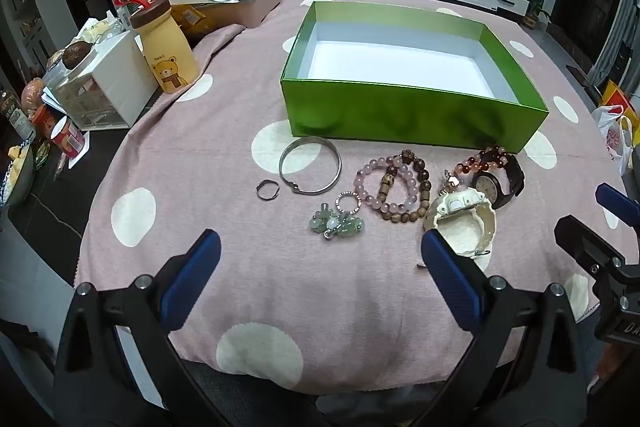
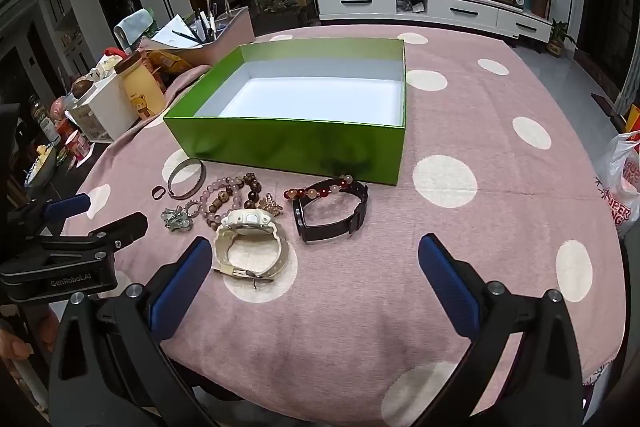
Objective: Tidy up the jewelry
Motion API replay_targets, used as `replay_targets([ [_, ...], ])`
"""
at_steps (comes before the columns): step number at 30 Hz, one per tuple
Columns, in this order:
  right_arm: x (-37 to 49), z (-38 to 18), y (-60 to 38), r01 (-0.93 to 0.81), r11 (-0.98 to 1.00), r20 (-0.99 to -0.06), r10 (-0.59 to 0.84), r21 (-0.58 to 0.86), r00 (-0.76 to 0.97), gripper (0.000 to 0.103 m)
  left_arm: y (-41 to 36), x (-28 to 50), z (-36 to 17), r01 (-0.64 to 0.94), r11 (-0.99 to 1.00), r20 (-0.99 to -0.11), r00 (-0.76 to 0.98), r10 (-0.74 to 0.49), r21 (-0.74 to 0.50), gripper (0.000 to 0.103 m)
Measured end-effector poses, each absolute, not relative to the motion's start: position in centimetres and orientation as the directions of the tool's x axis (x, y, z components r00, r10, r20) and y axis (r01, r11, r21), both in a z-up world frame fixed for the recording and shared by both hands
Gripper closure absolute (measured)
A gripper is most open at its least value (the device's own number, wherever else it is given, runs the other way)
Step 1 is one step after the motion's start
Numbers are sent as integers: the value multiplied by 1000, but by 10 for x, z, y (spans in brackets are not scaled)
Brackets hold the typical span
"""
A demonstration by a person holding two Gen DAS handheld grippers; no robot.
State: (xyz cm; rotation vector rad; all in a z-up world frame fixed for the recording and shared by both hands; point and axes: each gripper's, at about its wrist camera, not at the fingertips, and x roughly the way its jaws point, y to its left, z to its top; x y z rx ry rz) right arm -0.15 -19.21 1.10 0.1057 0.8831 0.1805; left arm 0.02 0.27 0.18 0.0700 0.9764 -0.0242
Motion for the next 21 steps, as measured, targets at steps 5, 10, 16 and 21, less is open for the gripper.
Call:
replay_targets([
  [5,-1,11,-191,-115,979,-758,202,166,621,1,0,3,-4,54,997,-831,556,12,50,2],
  [10,-1,12,-189,-121,979,-758,205,166,619,1,-2,6,-9,56,997,-833,553,10,49,2],
  [16,-1,13,-189,-121,979,-757,205,166,620,1,0,5,-7,57,997,-832,554,6,45,2],
  [21,-1,16,-187,-125,978,-755,206,165,623,1,0,4,-6,58,997,-831,556,5,45,2],
])
